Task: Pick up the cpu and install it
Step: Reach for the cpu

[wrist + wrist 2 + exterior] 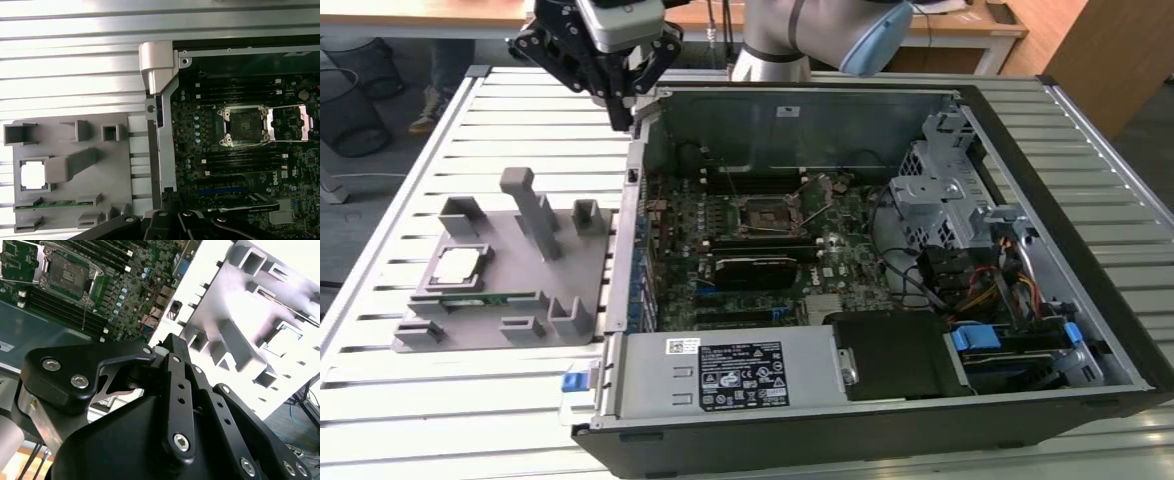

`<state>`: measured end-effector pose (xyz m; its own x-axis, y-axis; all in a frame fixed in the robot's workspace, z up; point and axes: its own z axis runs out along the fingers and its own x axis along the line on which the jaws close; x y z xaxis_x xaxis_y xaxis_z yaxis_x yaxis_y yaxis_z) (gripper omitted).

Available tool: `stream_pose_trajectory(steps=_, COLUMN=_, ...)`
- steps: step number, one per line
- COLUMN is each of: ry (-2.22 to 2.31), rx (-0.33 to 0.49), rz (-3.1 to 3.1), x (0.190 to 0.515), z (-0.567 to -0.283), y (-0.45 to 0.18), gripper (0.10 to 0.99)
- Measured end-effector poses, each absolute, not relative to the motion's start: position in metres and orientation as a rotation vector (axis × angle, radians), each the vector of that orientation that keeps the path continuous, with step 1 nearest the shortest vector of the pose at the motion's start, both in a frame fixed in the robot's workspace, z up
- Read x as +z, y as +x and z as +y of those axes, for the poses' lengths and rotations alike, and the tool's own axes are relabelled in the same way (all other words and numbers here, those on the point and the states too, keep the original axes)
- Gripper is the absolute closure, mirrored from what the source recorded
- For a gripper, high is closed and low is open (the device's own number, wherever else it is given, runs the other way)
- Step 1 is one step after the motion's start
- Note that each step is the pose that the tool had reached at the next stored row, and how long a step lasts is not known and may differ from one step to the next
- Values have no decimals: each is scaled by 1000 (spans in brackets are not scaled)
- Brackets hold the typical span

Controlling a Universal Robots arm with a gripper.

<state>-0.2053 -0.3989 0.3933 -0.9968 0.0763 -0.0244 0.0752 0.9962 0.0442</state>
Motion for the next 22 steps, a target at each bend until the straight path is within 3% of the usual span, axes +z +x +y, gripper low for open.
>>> stream_pose_trajectory(steps=22, ry=118, rx=68, rz=3112, x=390, z=-413, y=-252, gripper=980)
